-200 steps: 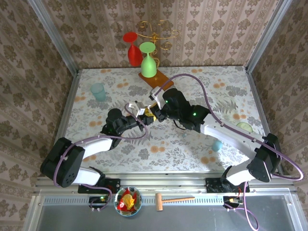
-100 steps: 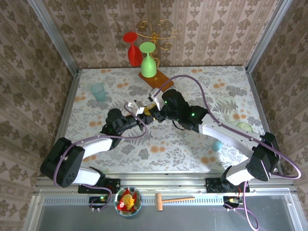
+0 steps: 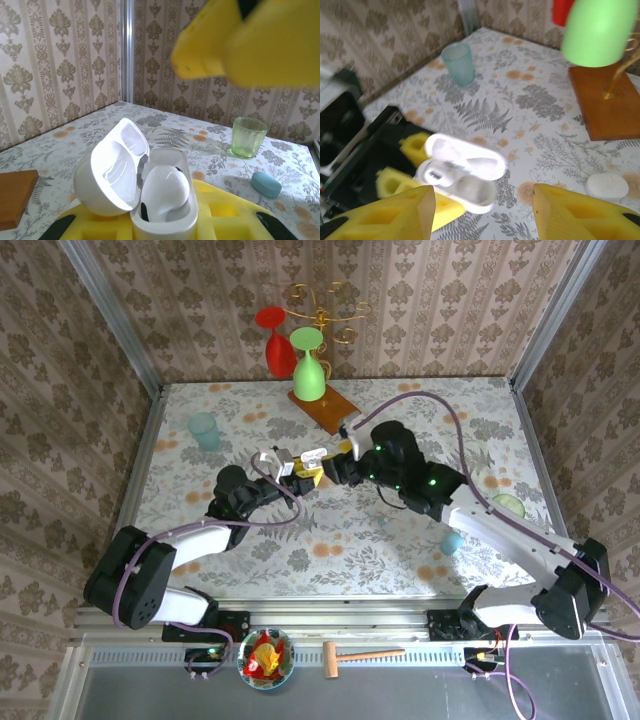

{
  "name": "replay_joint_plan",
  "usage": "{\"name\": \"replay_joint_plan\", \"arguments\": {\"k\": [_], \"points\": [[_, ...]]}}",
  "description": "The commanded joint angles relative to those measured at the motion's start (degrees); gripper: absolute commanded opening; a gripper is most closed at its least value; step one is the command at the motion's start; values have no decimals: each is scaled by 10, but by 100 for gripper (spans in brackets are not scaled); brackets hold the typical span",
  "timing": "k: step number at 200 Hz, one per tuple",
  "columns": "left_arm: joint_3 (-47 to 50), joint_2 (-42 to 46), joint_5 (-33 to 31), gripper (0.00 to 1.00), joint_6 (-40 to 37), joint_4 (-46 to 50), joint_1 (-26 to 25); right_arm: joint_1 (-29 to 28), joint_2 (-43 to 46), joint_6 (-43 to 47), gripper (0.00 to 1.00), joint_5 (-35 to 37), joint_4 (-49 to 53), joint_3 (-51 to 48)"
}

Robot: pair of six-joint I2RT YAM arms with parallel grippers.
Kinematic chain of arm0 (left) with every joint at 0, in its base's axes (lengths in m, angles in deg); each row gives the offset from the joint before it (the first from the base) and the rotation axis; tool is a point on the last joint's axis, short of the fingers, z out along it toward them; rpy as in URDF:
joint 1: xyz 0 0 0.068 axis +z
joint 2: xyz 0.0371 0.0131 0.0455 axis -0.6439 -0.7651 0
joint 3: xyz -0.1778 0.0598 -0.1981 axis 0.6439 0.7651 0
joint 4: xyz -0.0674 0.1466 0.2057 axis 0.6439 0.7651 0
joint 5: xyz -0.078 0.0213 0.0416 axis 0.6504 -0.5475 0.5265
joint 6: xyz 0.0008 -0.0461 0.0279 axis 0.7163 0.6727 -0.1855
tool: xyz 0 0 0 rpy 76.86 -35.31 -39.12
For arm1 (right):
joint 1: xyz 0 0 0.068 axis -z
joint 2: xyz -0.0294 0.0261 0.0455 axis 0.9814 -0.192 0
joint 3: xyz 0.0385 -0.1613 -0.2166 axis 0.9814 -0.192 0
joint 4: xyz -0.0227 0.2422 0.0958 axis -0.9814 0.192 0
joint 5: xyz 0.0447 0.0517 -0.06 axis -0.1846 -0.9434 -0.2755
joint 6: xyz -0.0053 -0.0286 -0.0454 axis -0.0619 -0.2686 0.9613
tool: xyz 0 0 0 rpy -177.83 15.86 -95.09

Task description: Insert wireless bluetooth earbuds into charging case

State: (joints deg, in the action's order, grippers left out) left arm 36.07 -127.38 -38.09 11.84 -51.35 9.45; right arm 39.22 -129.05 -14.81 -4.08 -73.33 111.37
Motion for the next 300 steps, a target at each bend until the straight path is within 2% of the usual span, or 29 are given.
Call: {"name": "replay_joint_plan", "arguments": {"k": [1,21,50,76,98,132,173,246,265,300], "points": [[14,1,43,1,-45,-45,5,30,13,-66,56,-24,-28,-20],[23,4,52,1,-60,-57,7,61,6,-112,57,-9,-13,-24],[31,20,61,1,-71,-55,7,120,-54,-164,57,27,79,7],[34,27,65,1,-71,-53,7,164,-155,-171,54,26,123,35],[37,29,67,1,-68,-53,7,194,-232,-173,51,-3,142,68],[38,29,67,1,-68,-53,6,212,-340,-141,45,-1,200,139],[34,24,67,1,-71,-49,5,220,-412,-112,37,4,212,177],[29,18,70,1,-68,-55,5,226,-441,-91,22,-11,230,174],[30,19,69,0,-67,-56,5,227,-438,-91,16,-11,229,165],[34,19,67,0,-66,-59,5,227,-420,-82,12,-23,222,146]]}}
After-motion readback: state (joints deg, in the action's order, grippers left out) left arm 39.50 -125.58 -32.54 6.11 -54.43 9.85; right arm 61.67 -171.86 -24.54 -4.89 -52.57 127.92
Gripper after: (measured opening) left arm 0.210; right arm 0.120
